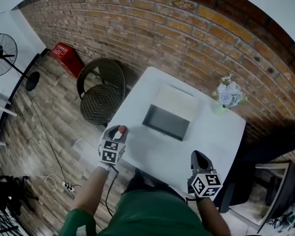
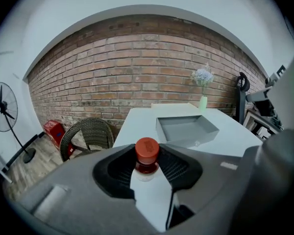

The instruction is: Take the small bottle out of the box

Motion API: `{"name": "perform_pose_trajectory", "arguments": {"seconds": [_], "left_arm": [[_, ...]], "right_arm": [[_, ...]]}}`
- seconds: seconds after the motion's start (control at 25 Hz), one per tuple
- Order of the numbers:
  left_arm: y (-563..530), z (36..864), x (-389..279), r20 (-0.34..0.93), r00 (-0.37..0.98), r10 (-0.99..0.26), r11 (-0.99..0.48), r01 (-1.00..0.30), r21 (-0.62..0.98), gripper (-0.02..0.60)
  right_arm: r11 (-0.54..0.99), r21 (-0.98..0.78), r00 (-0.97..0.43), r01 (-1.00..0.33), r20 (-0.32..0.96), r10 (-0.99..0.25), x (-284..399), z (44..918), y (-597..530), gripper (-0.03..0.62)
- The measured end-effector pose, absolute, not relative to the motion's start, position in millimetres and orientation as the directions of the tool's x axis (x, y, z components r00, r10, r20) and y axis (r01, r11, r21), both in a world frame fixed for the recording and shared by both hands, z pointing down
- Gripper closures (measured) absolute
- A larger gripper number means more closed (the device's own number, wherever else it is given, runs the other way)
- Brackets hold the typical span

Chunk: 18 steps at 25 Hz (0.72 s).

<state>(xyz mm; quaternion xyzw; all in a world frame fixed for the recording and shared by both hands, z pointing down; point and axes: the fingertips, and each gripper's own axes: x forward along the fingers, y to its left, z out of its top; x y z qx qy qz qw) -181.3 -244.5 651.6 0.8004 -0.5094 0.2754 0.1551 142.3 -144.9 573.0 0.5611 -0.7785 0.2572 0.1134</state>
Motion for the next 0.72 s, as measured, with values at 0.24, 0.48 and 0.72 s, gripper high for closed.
{"name": "perform_pose_trajectory", "arguments": {"seconds": [0.24, 0.48, 0.72], "left_arm": [[-248, 675, -185, 0.625, 0.309, -0.716, -0.423, -0.905, -0.037, 0.430], [-253, 685, -187, 0.635, 0.314, -0.706, -0.428, -0.904, -0.029, 0.430], [-254, 693, -187, 0.635, 0.322, -0.702, -0.438, -0.899, -0.028, 0.429]], "right_arm": [[0.197, -0.262, -0.305, -0.945, 0.481, -0.822, 154, 575, -142, 0.591], [0.184, -0.257, -0.293, -0.949, 0.490, -0.821, 149, 577, -141, 0.591], [0.179, -0.248, -0.284, -0.952, 0.496, -0.821, 146, 578, -139, 0.591]]}}
